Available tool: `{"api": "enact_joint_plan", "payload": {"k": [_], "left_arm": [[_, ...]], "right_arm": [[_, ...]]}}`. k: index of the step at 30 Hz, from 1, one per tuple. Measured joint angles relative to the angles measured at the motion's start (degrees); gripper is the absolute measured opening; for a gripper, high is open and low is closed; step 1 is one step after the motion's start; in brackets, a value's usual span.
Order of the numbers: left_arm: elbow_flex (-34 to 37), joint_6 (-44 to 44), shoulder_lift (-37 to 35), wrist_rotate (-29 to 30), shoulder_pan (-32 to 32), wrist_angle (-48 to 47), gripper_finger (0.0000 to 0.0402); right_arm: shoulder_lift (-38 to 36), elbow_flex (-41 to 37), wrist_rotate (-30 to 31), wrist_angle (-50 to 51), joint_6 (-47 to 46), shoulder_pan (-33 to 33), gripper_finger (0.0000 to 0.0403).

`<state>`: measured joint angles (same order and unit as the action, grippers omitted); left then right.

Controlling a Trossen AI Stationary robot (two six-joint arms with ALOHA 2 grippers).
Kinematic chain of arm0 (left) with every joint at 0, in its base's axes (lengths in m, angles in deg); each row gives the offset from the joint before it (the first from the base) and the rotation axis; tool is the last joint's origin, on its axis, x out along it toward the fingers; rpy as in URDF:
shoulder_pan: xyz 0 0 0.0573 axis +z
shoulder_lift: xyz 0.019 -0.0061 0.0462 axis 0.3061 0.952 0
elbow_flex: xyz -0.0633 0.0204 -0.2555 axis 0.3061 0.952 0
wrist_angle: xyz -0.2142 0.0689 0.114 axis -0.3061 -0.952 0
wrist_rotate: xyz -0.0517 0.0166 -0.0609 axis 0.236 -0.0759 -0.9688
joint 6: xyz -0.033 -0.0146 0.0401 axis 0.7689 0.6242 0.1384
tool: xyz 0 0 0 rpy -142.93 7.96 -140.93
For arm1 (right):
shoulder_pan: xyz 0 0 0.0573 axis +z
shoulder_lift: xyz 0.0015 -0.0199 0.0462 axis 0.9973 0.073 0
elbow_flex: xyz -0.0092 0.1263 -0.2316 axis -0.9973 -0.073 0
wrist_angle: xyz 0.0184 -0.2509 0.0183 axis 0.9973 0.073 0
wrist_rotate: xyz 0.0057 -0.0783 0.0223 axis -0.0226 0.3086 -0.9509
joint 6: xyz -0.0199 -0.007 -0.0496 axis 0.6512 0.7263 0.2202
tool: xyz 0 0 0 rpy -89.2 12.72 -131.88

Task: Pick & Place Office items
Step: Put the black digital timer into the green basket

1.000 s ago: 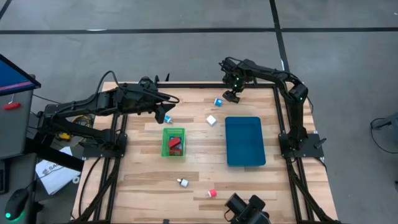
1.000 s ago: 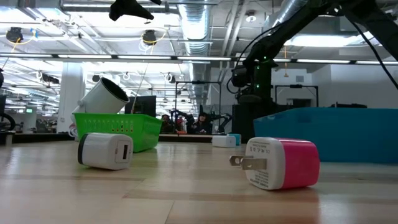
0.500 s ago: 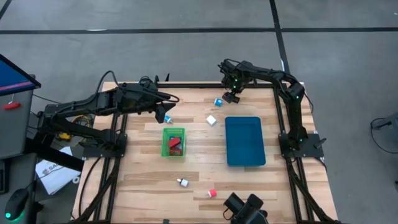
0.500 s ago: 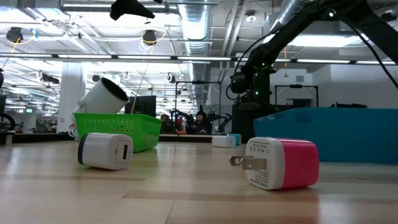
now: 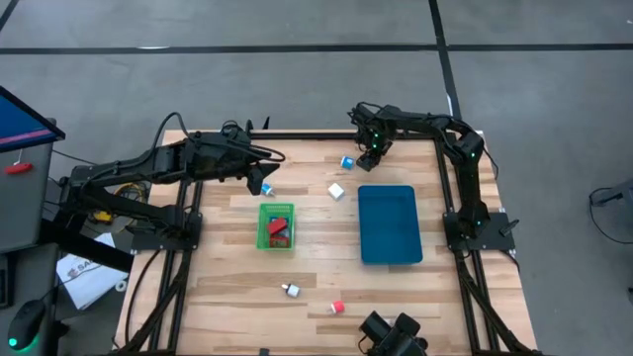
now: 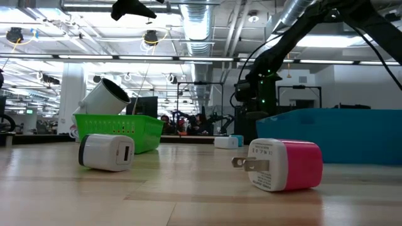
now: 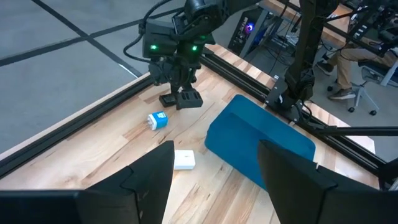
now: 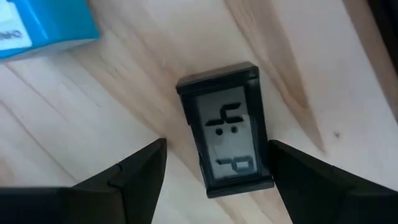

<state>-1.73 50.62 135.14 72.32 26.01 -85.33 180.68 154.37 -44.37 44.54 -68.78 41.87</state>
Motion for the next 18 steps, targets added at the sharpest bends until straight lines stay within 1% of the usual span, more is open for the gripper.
{"api": "enact_joint_plan", "payload": {"k": [9, 11, 14, 18], "left_arm": [[0.0, 1.83, 0.0, -0.01, -0.02, 0.99, 0.0227], [0.0, 1.88, 0.0, -0.01, -0.02, 1.32, 0.0227], [0.0, 1.87, 0.0, -0.01, -0.02, 1.36, 0.0227], [0.0, 1.61, 0.0, -0.01, -0.02, 1.32, 0.0227]], "right_arm": [[-0.26, -1.33, -0.23, -2.47, -0.09, -0.2, 0.0271], [-0.3, -1.56, 0.12, -2.72, -0.51, -0.2, 0.0266], [-0.39, -2.06, 0.92, -3.06, -1.29, -0.09, 0.0242], [-0.36, -2.04, 0.87, -2.82, -2.03, -0.27, 0.0179]]}}
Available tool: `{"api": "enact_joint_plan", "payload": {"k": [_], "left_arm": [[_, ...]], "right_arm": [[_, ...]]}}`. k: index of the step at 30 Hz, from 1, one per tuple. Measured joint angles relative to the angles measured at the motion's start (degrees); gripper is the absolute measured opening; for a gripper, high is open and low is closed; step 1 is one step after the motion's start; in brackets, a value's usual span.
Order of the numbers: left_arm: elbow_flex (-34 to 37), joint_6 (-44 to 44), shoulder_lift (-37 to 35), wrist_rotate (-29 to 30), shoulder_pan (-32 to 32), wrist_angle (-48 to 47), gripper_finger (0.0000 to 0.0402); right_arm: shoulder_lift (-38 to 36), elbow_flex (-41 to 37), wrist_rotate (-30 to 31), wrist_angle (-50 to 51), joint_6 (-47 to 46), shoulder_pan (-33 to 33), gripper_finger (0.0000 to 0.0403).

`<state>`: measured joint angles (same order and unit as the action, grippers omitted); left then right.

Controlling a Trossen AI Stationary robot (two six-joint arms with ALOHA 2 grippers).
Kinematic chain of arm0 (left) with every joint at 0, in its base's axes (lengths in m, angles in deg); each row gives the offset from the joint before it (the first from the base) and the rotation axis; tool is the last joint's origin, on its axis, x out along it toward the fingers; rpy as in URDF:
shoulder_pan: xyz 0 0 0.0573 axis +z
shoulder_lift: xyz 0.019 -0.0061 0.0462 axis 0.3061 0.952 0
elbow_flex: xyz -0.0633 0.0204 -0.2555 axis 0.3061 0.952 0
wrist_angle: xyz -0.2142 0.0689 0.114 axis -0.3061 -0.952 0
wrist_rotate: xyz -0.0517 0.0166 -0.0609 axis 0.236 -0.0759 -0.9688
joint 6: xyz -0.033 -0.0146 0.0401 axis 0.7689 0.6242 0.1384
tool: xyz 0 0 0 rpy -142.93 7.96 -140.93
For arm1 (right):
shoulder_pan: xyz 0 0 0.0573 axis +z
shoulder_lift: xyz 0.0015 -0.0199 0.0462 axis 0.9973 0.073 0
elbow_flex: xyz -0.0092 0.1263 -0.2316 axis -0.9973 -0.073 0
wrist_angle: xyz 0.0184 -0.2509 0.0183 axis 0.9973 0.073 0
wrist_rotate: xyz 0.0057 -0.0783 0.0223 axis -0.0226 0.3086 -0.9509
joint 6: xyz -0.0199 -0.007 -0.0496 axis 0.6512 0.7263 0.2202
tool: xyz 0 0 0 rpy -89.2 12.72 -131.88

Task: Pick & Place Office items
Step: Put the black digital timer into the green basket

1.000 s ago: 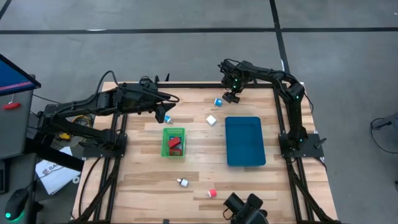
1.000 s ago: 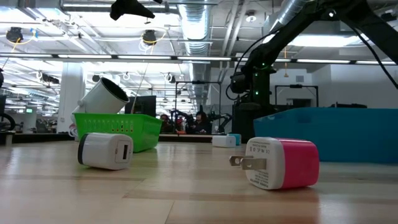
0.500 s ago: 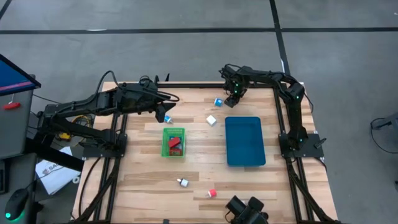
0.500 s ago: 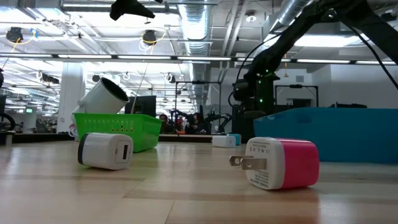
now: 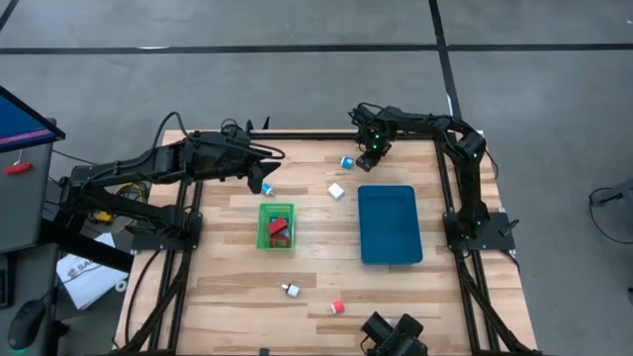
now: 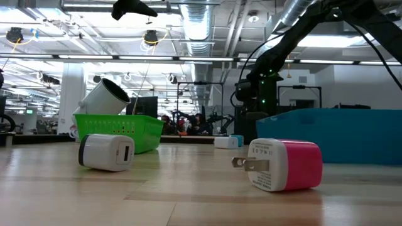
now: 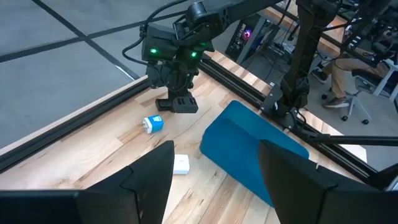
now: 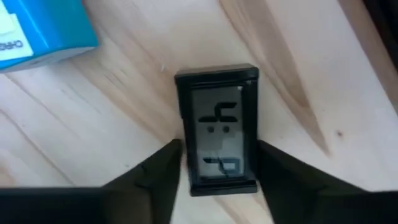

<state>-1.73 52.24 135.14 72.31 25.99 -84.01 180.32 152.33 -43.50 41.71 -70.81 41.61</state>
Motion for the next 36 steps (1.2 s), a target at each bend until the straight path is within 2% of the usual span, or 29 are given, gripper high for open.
{"api": "enact_joint_plan", "payload": {"k": [3, 10, 14, 17, 22, 31, 36], "left_arm": [[0.0, -0.15, 0.0, 0.0, 0.0, -0.01, 0.0227], [0.0, -2.6, 0.0, -0.07, -0.44, -0.08, 0.0227], [0.0, -4.44, 0.0, -1.19, -0.42, -0.47, 0.0227], [0.0, -6.38, 0.0, -1.2, -0.44, -0.78, 0.0227], [0.0, -10.2, 0.0, -1.22, -0.44, -0.81, 0.0227], [0.0, -24.68, 0.02, -2.67, -4.17, -0.06, 0.0227], [0.0, -34.76, 0.04, -2.2, -7.71, 5.6, 0.0227]], "right_arm": [[-0.03, 0.04, -0.5, 0.4, 0.0, -0.02, 0.0134], [0.35, 1.36, -5.75, 5.15, -0.05, 0.02, 0.0135], [-0.14, 3.69, -13.14, 11.15, -0.8, 0.74, 0.0135], [-3.06, 4.83, -19.11, 12.66, -2.97, 1.15, 0.0139], [-8.55, 5.37, -23.77, 12.84, -6.14, 3.21, 0.0137], [-22.33, 5.51, -41.02, 8.32, -19.77, 10.36, 0.0138], [-28.44, 5.51, -48.26, -2.05, -32.79, 17.99, 0.0138]]}}
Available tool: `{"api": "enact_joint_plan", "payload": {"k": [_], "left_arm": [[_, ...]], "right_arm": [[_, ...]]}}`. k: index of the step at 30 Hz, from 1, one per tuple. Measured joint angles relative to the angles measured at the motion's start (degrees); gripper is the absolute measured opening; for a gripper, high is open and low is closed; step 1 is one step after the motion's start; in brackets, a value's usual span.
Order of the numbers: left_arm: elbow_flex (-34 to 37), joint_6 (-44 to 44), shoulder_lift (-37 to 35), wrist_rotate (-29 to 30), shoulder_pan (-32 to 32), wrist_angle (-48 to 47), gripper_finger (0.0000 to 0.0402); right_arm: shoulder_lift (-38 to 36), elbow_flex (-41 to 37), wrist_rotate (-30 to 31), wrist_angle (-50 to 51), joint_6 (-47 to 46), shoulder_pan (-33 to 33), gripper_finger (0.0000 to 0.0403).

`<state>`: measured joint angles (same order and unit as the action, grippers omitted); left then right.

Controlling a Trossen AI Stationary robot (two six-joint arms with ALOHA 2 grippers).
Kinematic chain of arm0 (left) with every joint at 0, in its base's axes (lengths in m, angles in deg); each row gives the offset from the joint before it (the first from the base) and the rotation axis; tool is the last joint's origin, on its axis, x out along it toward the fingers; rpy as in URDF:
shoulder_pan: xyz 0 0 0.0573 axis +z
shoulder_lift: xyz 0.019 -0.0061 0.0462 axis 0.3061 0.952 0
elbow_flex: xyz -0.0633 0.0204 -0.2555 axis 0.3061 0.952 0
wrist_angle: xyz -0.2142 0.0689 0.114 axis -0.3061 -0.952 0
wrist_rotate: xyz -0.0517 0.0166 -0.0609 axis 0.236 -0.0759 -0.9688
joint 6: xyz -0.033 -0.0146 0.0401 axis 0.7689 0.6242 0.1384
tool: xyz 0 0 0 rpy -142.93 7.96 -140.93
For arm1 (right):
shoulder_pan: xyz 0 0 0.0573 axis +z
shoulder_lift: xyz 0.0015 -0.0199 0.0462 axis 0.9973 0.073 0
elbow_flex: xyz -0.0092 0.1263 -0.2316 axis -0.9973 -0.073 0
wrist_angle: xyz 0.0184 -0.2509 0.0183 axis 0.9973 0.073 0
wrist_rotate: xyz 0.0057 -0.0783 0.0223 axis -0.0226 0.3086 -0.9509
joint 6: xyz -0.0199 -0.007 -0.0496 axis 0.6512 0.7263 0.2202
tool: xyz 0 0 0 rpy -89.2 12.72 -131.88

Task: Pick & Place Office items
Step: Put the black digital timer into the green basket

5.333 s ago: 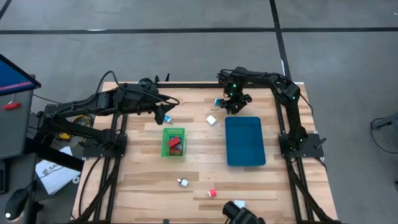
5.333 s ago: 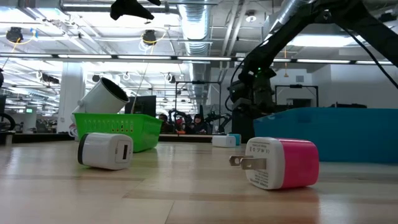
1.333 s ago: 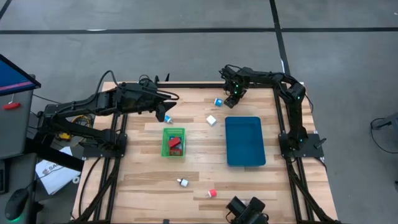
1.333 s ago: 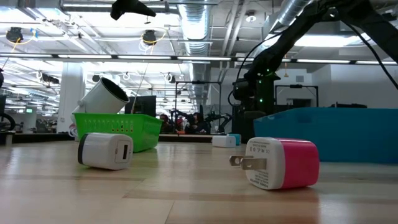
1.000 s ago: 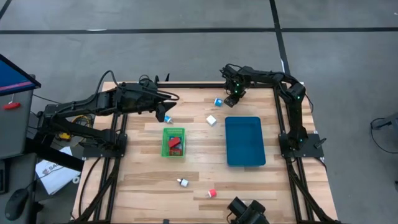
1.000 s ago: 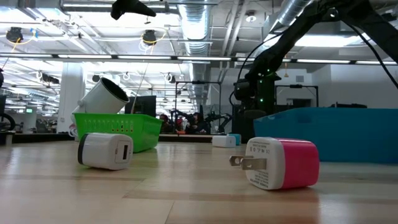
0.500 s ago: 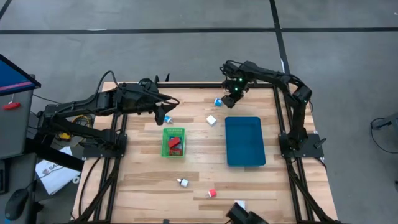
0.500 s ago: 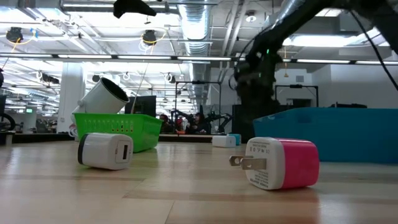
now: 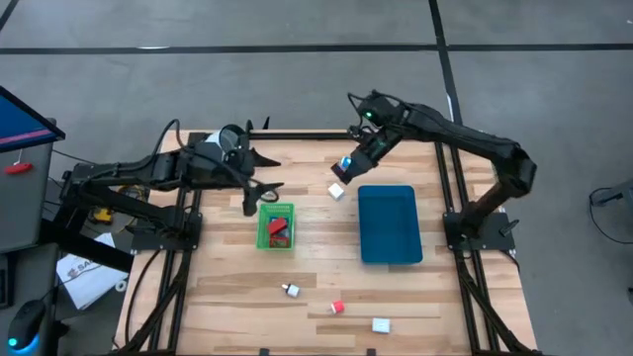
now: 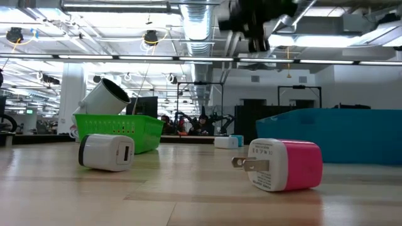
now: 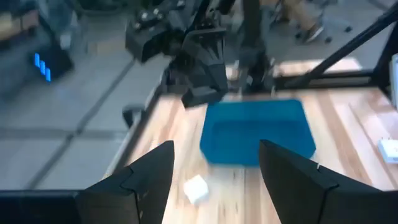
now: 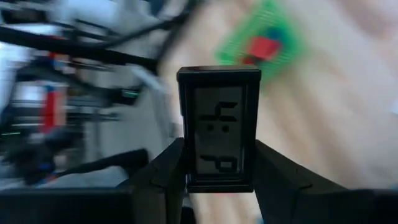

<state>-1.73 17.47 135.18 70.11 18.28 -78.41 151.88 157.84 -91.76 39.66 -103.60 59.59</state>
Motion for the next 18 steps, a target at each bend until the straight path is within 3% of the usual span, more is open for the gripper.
{"api": "enact_joint_plan", "payload": {"k": [5, 10, 18], "left_arm": [[-0.04, -8.77, 0.94, -2.95, -2.58, 9.54, 0.0227], [-0.02, -9.05, 3.5, -6.03, -4.73, 15.15, 0.0227], [0.02, -8.69, 6.93, -9.97, -9.71, 20.69, 0.0243]], "right_arm": [[-2.45, 0.0, -3.16, -17.62, -15.71, 9.0, 0.0138], [-1.55, 0.04, -4.09, -33.71, -27.31, 15.72, 0.0138], [0.71, 0.02, -2.54, -37.48, -31.62, 20.89, 0.0139]]}}
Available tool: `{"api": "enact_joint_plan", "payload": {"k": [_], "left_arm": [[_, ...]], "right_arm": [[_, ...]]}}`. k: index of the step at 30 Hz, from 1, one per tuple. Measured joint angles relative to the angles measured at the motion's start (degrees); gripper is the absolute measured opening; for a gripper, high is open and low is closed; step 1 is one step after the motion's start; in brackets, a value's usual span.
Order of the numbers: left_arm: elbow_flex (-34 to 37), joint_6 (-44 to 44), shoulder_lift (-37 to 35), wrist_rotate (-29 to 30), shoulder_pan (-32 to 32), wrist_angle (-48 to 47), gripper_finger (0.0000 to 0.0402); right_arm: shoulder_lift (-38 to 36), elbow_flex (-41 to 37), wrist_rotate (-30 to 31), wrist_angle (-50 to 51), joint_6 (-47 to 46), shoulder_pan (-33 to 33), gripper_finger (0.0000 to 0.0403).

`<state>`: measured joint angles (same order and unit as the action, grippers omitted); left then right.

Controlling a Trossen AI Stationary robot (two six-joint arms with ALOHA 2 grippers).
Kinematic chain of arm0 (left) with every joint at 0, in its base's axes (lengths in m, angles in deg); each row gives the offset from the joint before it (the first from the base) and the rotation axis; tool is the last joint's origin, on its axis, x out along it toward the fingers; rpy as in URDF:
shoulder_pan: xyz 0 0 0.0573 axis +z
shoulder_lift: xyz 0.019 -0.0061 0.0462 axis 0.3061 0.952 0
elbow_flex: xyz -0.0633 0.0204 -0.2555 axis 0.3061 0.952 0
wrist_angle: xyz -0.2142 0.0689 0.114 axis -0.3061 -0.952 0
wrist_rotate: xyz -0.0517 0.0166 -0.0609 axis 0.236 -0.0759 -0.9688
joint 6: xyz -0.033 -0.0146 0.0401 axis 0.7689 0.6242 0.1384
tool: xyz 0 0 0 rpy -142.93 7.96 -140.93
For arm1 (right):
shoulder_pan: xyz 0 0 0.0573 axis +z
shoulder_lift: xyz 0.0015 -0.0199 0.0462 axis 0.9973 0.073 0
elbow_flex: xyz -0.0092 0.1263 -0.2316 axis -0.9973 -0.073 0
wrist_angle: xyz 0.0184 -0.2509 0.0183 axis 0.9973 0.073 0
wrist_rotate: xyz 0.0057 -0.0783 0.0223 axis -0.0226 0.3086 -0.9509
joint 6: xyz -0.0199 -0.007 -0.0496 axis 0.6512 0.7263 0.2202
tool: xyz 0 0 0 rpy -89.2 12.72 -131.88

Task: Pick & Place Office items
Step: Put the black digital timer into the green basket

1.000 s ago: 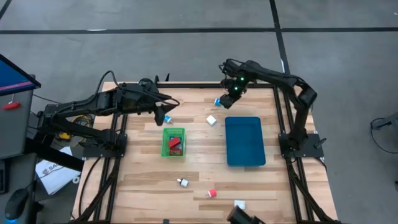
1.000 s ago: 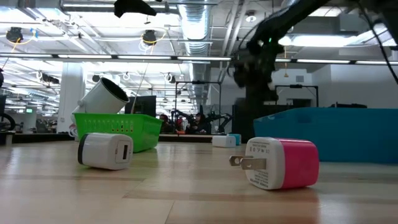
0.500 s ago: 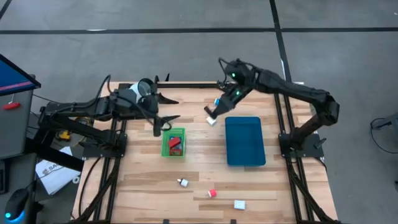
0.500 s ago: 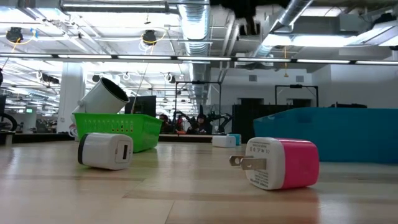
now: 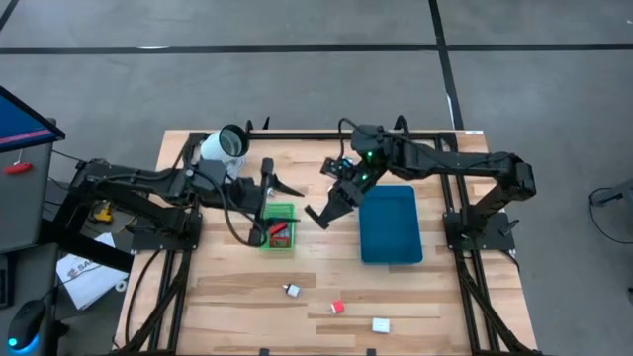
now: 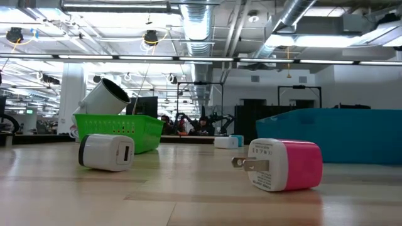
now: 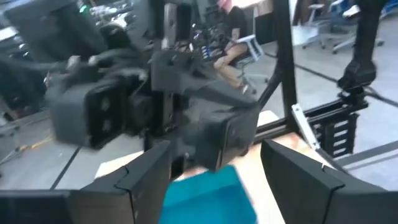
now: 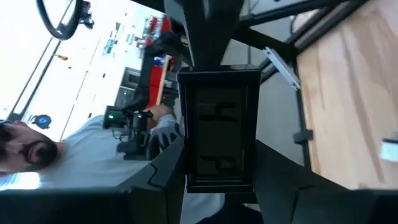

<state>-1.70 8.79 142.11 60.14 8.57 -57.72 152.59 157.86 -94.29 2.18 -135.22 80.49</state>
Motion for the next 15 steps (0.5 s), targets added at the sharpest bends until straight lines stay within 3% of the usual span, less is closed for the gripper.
{"api": "enact_joint_plan", "payload": {"k": [9, 15], "left_arm": [[0.0, 0.22, 1.38, -1.29, -1.67, 0.75, 0.0261], [-0.01, 2.74, 0.98, -3.28, -2.19, 0.78, 0.0219]], "right_arm": [[4.39, 0.13, -0.13, -8.0, -4.0, 2.04, 0.0139], [4.57, 0.02, -0.1, -10.25, -5.06, 1.88, 0.0139]]}}
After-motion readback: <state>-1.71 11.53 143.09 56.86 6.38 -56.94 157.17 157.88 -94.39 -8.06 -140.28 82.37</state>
